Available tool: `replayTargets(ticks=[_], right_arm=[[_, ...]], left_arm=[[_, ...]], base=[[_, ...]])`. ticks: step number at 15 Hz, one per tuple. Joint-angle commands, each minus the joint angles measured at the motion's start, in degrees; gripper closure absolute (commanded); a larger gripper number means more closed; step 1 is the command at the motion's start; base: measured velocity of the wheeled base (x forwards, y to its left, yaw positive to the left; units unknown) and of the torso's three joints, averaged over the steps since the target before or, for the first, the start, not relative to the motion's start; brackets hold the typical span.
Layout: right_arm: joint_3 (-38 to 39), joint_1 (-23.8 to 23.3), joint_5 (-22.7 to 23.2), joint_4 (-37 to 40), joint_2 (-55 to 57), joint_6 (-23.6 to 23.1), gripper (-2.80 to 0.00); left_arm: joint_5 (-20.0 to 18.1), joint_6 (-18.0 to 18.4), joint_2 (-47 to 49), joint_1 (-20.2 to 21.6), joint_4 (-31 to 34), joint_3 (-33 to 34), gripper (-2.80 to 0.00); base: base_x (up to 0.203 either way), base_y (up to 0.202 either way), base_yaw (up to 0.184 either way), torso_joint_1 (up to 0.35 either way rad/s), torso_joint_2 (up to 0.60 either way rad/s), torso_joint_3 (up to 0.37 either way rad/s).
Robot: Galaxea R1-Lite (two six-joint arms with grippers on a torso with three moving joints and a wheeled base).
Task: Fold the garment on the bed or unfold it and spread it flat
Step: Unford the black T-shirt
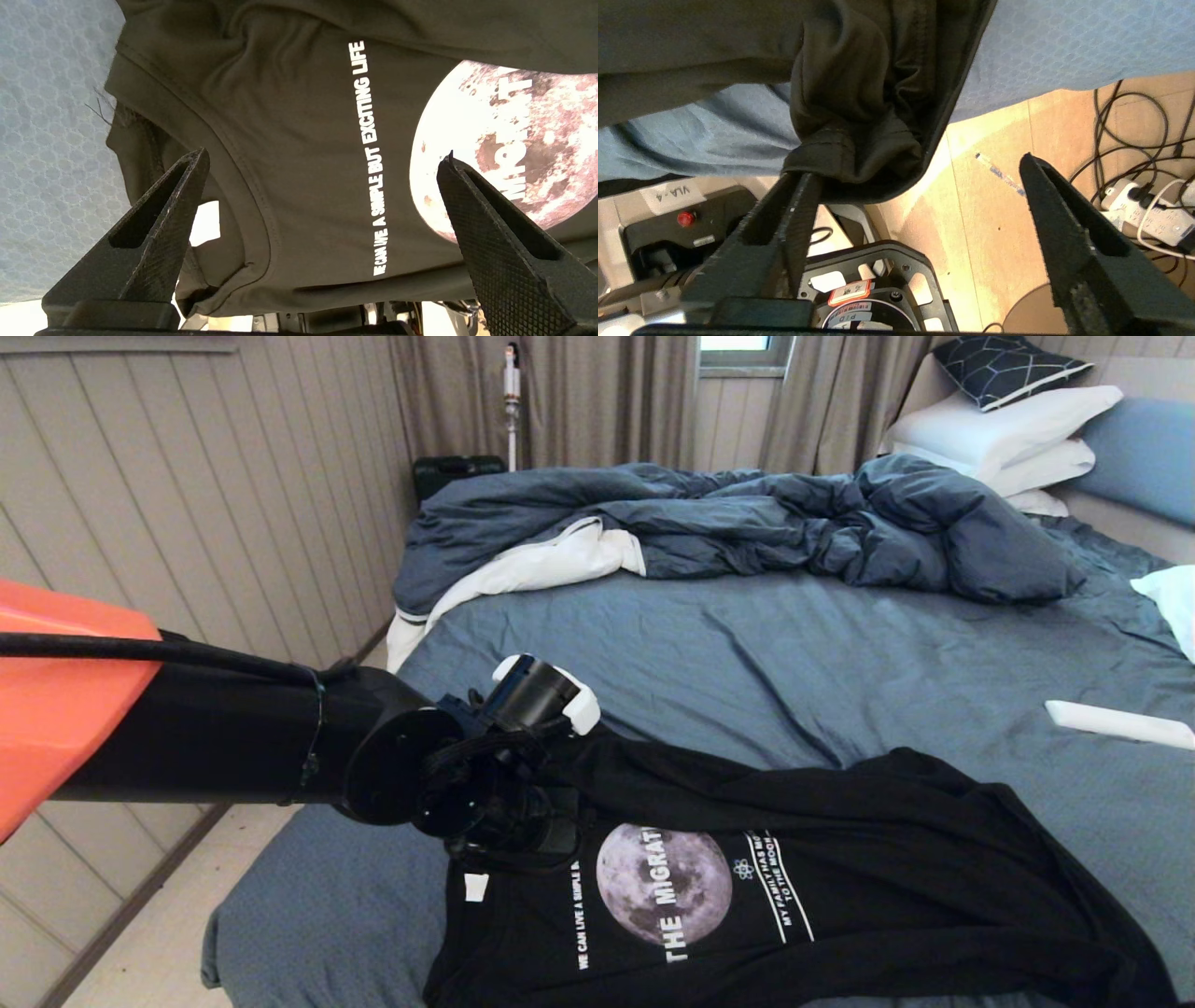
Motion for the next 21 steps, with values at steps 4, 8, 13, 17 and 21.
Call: replayTargets(ticks=[4, 8, 13, 17, 21], right_arm=[[2.5, -4.2, 0.1, 0.3, -1.6, -2.1, -2.8], [-1.0, -4.5, 0.1, 10.3, -1.4, -3.0, -2.8], [-10.8, -6.1, 2.0, 21.7, 1.0, -2.8, -2.8], [-12.4, 0.4, 7.3, 18.1, 3.7, 1.3, 0.0], [-15.1, 12.0, 6.0, 10.3, 10.0, 7.4, 0.0]], left_arm=[[0.1, -0.3, -0.1, 0.1, 0.0, 0.7, -2.8], [-1.6, -0.5, -0.4, 0.5, 0.3, 0.7, -2.8], [-1.9, -0.8, -0.4, 1.0, 0.1, 0.8, -2.8], [-1.8, -0.8, -0.3, 1.6, 0.0, 0.1, -2.8], [-1.8, -0.9, 0.7, 1.8, 0.0, -0.1, -2.8]], base=[[0.0, 0.0, 0.0, 0.0, 0.0, 0.0], [0.0, 0.0, 0.0, 0.0, 0.0, 0.0], [0.0, 0.0, 0.0, 0.0, 0.0, 0.0], [0.0, 0.0, 0.0, 0.0, 0.0, 0.0], [0.0, 0.0, 0.0, 0.0, 0.0, 0.0]])
